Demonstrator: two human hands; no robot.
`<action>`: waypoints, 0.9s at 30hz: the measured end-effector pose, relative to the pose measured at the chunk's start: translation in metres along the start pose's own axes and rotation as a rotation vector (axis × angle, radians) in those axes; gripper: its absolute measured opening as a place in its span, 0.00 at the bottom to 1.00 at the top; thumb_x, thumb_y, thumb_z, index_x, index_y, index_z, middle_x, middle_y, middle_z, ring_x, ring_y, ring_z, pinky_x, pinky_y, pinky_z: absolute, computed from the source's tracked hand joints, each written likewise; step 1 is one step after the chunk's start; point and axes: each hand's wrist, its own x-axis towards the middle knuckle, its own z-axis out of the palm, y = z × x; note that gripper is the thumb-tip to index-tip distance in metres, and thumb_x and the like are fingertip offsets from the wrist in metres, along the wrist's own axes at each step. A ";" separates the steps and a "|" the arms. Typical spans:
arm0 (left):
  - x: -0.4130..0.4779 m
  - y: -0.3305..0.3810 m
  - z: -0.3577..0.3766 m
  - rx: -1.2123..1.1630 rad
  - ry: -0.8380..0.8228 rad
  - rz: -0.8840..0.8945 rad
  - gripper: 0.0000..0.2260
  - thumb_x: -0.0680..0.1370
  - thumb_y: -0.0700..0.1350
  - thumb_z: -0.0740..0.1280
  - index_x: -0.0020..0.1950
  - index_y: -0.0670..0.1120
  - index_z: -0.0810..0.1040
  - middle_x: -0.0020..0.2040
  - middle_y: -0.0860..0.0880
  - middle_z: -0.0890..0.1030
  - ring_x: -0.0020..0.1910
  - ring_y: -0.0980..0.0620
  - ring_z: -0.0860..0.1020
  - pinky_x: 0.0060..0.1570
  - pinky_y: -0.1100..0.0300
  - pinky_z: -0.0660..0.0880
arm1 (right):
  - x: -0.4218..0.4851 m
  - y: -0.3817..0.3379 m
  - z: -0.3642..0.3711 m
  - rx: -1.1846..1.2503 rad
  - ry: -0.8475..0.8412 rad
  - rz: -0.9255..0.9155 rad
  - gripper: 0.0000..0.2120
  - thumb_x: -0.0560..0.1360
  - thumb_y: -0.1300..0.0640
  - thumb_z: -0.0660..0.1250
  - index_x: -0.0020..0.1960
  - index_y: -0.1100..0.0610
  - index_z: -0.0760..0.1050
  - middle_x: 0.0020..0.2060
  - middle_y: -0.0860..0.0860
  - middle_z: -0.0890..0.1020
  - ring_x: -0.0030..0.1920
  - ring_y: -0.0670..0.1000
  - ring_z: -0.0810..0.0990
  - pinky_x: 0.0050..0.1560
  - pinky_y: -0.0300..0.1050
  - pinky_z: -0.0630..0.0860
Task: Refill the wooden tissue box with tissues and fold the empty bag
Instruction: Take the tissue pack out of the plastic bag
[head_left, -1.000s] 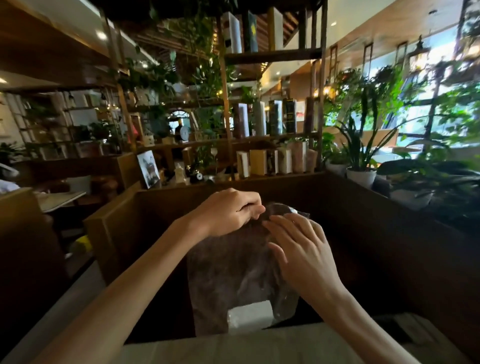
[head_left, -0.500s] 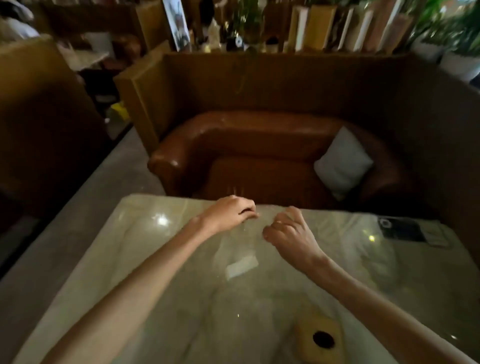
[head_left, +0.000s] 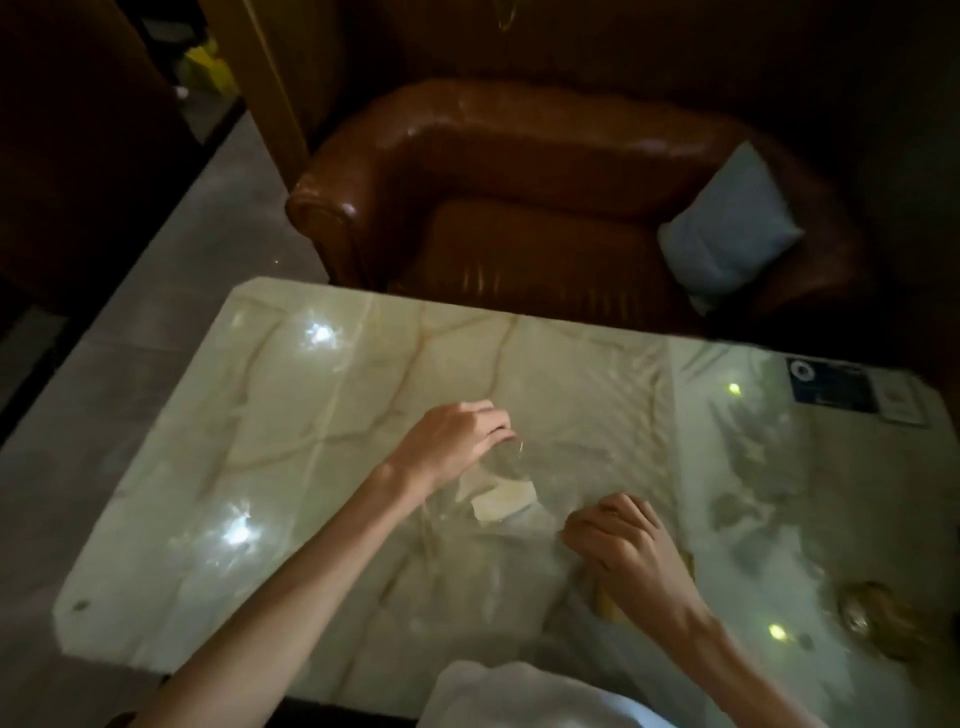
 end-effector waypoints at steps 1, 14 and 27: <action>0.000 0.001 -0.002 0.018 0.035 0.020 0.08 0.79 0.47 0.67 0.48 0.44 0.82 0.44 0.49 0.83 0.39 0.49 0.82 0.39 0.53 0.80 | -0.005 -0.001 -0.003 0.003 -0.042 0.020 0.07 0.68 0.55 0.72 0.44 0.47 0.85 0.47 0.43 0.86 0.46 0.50 0.81 0.44 0.44 0.73; -0.010 0.026 0.000 0.009 0.113 0.028 0.10 0.80 0.49 0.66 0.48 0.43 0.82 0.42 0.46 0.81 0.38 0.42 0.81 0.38 0.49 0.78 | 0.084 -0.058 0.029 0.001 -0.472 0.193 0.17 0.75 0.68 0.62 0.62 0.58 0.77 0.58 0.55 0.82 0.59 0.55 0.82 0.59 0.49 0.78; -0.003 0.011 -0.003 -0.055 0.088 -0.019 0.12 0.80 0.50 0.64 0.48 0.42 0.82 0.43 0.45 0.81 0.40 0.44 0.81 0.41 0.49 0.78 | 0.095 -0.034 0.163 -0.109 -0.888 0.330 0.18 0.82 0.63 0.55 0.71 0.64 0.66 0.69 0.62 0.70 0.69 0.62 0.69 0.68 0.56 0.66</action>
